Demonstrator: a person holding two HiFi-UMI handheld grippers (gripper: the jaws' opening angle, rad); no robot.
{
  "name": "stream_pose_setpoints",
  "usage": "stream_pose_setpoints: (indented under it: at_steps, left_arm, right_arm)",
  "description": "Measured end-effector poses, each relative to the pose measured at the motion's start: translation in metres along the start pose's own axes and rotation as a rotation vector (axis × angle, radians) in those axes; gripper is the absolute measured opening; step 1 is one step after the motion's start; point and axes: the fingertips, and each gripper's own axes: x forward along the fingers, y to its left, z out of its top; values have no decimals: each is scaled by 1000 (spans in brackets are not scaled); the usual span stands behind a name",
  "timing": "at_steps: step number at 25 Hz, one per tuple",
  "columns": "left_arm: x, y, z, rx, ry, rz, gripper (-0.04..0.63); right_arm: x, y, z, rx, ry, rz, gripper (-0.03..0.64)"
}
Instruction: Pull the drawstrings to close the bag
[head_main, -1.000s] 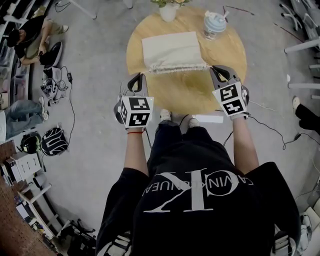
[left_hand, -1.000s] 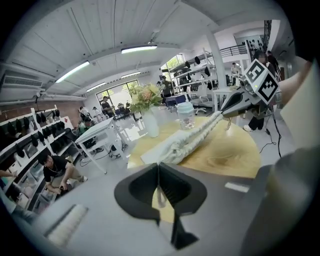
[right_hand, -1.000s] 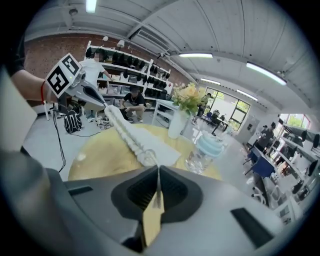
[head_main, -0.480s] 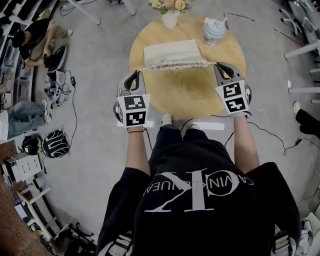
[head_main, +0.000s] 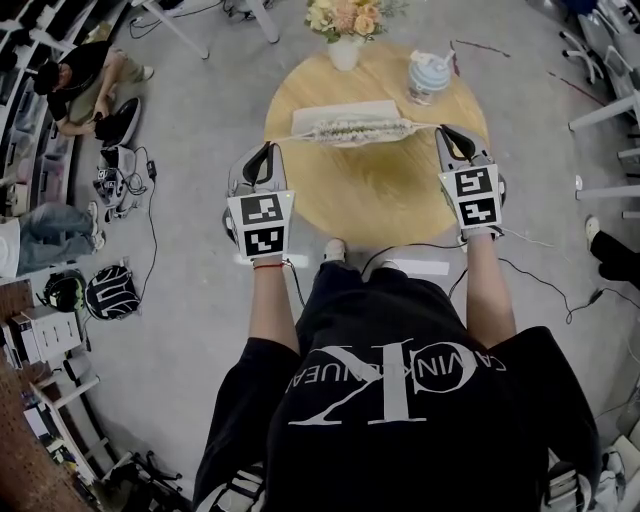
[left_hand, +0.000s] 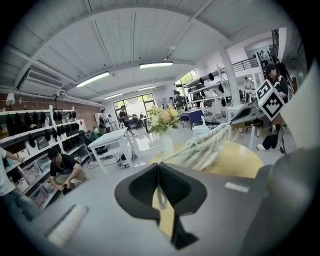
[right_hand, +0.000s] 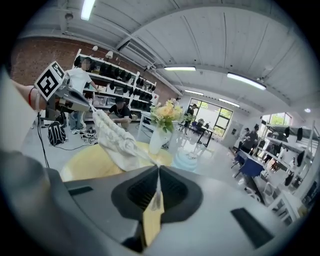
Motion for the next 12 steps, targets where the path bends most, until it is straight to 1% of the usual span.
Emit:
stream_pose_setpoints:
  at_steps: [6, 12]
  left_arm:
    - [-5, 9, -1, -19, -9, 27, 17]
    - [-10, 18, 4, -27, -18, 56, 17]
  right_arm:
    - [-1, -11, 2, -12, -5, -21, 18]
    - [-4, -21, 9, 4, -12, -54, 18]
